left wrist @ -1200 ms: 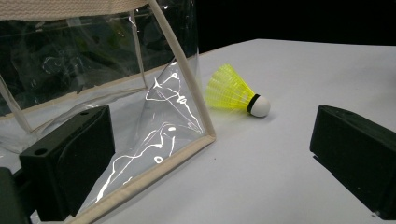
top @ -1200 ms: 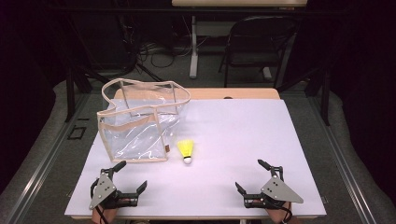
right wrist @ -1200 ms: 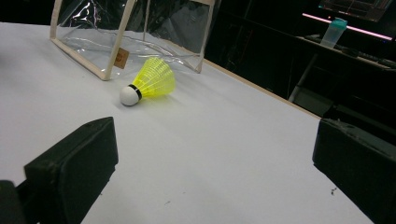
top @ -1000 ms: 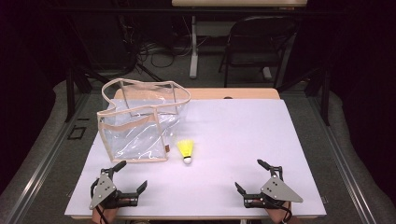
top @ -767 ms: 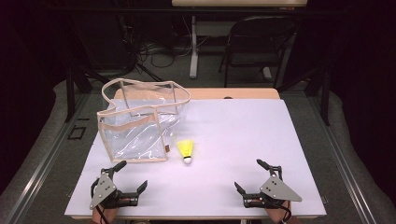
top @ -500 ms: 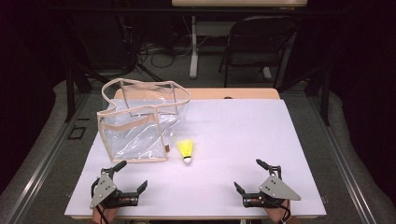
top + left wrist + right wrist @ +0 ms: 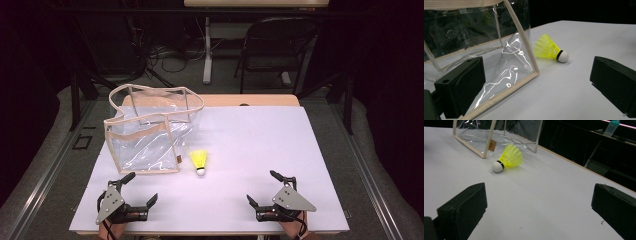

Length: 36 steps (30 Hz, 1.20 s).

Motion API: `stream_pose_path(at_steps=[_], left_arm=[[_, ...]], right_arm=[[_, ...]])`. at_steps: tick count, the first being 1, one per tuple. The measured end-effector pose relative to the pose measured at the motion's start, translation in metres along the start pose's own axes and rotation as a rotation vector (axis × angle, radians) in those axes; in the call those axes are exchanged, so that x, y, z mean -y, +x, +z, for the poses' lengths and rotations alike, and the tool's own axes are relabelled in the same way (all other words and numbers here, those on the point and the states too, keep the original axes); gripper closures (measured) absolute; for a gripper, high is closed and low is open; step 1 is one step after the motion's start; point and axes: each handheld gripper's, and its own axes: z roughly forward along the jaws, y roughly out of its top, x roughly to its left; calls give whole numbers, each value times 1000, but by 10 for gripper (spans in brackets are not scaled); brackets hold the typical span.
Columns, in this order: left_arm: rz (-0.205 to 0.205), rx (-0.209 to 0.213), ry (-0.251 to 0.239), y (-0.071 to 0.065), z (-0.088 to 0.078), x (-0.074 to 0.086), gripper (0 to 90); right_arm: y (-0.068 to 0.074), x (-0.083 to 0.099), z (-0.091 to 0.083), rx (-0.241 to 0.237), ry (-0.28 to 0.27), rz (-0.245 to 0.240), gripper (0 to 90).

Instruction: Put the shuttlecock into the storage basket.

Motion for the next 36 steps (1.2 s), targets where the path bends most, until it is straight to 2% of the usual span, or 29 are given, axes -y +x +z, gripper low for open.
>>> stream_pose_path(at_steps=[15,26,36], left_arm=[[-3,-2,2,0,1,0,0],[1,-2,3,0,0,0,0],[1,-2,1,0,0,0,0]], right_arm=[[2,-3,11,-8,43,24,0],[12,-9,28,-42,78,20,0],[19,-13,42,-62,107,41,0]])
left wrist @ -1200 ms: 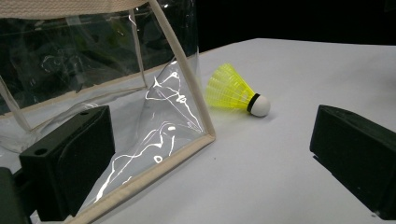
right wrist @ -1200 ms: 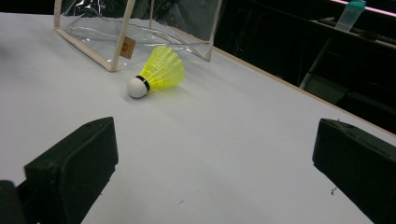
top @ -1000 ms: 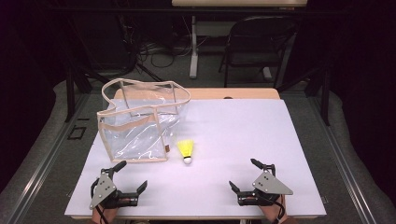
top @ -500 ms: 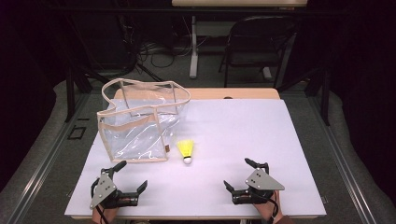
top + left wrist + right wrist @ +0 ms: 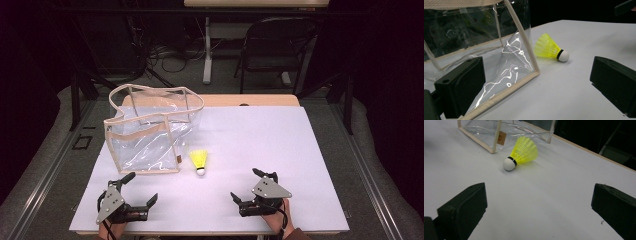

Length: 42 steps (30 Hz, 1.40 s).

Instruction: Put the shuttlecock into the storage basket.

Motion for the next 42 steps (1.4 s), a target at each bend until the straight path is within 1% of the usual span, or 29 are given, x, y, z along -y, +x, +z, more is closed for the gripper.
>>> stream_pose_path(at_steps=[6,14,16,24,31,42], left_arm=[[2,-1,3,0,0,0,0],[1,-2,3,0,0,0,0],[1,-2,3,0,0,0,0],[2,-2,1,0,0,0,0],[1,0,-2,0,0,0,0],[-1,-2,-4,0,0,0,0]], right_arm=[[2,-2,6,-1,17,10,0],[3,-5,10,7,34,37,0],[4,-6,13,2,37,47,0],[9,-10,23,0,64,49,0],[13,-14,32,4,84,63,0],[12,-17,38,10,105,92,0]])
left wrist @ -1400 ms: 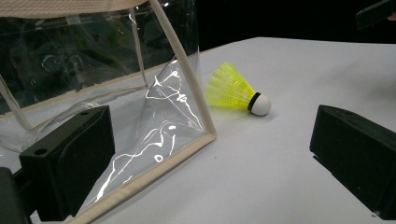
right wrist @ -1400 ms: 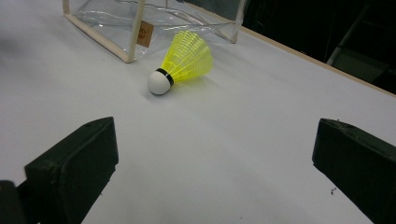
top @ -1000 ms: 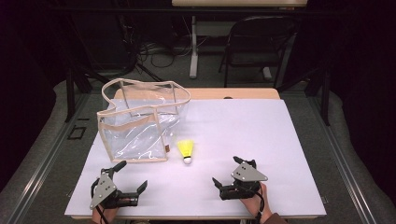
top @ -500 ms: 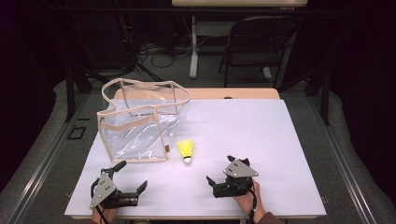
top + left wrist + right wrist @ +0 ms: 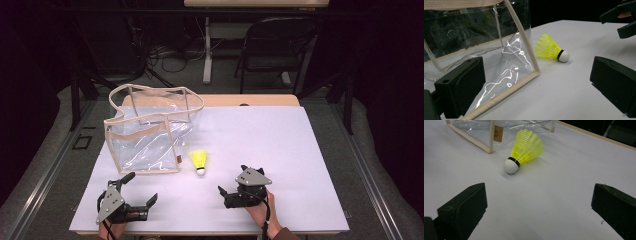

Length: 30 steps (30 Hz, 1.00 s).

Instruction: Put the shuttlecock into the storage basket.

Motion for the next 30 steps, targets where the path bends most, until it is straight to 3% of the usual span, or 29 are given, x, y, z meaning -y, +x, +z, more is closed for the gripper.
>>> stream_pose_path(at_steps=[15,30], left_arm=[[-1,0,-5,1,0,0,0],[-1,0,-5,1,0,0,0]], right_arm=[[10,-12,18,-14,22,26,2],[19,-22,39,-12,40,95,0]])
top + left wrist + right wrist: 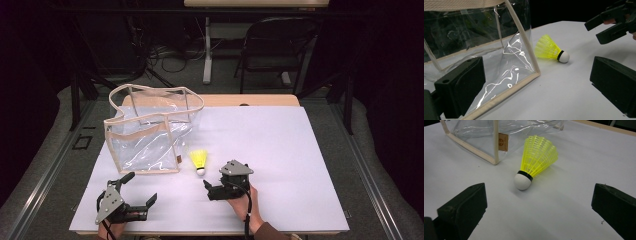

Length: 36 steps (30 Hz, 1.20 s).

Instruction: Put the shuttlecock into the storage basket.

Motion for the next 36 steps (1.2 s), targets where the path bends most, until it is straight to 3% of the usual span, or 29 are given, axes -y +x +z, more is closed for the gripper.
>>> stream_pose_path(at_steps=[24,36], left_arm=[[6,2,2,0,1,-1,0],[11,5,1,-1,1,-1,0]], right_arm=[[21,-6,34,12,35,76,11],[29,-8,50,41,64,109,126]])
